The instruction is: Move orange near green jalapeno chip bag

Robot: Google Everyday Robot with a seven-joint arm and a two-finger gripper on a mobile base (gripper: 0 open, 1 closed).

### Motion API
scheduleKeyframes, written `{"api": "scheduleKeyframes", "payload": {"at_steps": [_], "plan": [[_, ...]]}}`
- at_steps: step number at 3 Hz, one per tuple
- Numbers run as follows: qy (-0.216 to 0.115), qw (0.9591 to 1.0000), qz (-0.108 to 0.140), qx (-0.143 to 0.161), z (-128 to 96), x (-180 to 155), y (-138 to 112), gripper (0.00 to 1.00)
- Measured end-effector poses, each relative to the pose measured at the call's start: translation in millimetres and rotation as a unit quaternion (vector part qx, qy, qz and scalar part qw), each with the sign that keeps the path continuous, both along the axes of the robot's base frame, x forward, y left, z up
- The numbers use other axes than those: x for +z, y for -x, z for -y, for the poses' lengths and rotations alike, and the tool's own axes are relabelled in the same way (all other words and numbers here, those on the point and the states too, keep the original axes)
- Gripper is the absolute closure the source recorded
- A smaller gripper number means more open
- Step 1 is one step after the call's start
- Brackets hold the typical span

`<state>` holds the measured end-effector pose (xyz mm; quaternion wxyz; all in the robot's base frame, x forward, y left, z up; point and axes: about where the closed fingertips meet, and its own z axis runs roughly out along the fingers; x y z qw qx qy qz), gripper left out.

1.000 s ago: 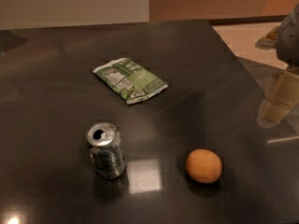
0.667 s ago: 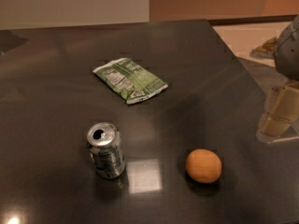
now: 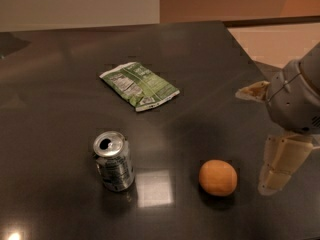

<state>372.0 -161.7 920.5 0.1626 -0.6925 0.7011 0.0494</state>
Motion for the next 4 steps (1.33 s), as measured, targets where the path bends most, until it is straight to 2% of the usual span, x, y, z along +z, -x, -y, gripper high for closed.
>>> {"api": "scheduleKeyframes", "payload": {"at_steps": [1,2,4], "plan": [[-0.017,0.9992,-0.013,0.033,-16.3,-24.0,13.2,0.0],[-0.028,0.9979,-0.017,0.056,-30.8,-43.4,22.0,0.0],[-0.034,0.9959,-0.022,0.081,-44.9,-71.4,38.0,0.0]]}}
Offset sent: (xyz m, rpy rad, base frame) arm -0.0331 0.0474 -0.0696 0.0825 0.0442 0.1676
